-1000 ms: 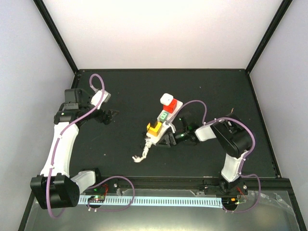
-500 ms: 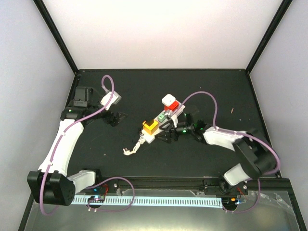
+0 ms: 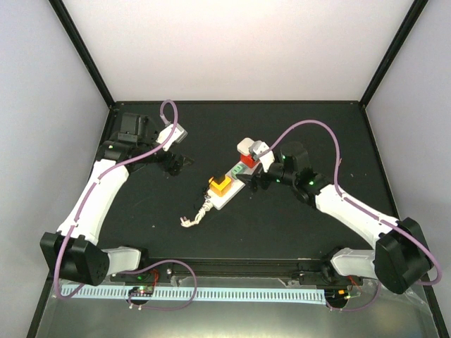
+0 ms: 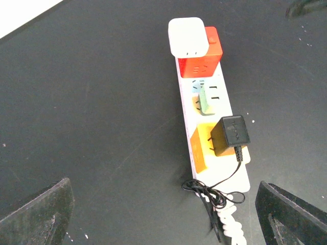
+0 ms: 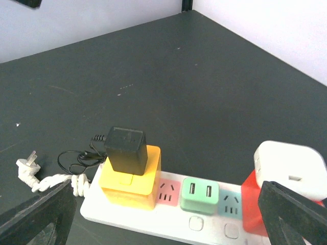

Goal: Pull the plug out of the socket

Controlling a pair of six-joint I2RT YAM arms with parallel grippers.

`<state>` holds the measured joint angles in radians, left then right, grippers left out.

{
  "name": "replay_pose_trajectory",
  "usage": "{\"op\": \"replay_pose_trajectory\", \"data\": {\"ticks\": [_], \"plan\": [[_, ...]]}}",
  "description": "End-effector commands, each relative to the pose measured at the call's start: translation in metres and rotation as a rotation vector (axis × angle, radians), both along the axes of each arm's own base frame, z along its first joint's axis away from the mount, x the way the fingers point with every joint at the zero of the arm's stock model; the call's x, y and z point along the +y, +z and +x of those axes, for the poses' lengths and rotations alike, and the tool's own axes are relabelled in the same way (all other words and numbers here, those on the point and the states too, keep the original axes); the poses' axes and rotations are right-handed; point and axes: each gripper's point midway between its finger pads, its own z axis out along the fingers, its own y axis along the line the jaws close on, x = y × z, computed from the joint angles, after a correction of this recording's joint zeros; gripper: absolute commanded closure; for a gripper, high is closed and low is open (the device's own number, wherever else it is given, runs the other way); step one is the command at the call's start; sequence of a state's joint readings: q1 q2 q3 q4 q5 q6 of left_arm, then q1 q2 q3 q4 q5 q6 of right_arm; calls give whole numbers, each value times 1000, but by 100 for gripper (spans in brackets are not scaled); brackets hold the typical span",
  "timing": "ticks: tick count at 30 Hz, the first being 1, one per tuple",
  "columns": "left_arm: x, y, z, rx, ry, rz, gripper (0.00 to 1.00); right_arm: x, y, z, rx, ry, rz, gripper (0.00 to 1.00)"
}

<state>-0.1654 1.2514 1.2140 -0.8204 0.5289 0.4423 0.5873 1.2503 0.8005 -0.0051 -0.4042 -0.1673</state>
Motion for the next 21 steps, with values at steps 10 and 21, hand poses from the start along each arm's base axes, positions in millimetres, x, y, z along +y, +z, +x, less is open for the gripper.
{"op": "replay_pose_trajectory", "data": {"ticks": [10, 21], "plan": [[-24, -6, 2, 62, 14, 42, 1, 30, -48, -5, -77, 16, 95, 0], [-36, -19, 5, 39, 64, 55, 1, 59, -84, -2, -107, -69, 17, 1]]}}
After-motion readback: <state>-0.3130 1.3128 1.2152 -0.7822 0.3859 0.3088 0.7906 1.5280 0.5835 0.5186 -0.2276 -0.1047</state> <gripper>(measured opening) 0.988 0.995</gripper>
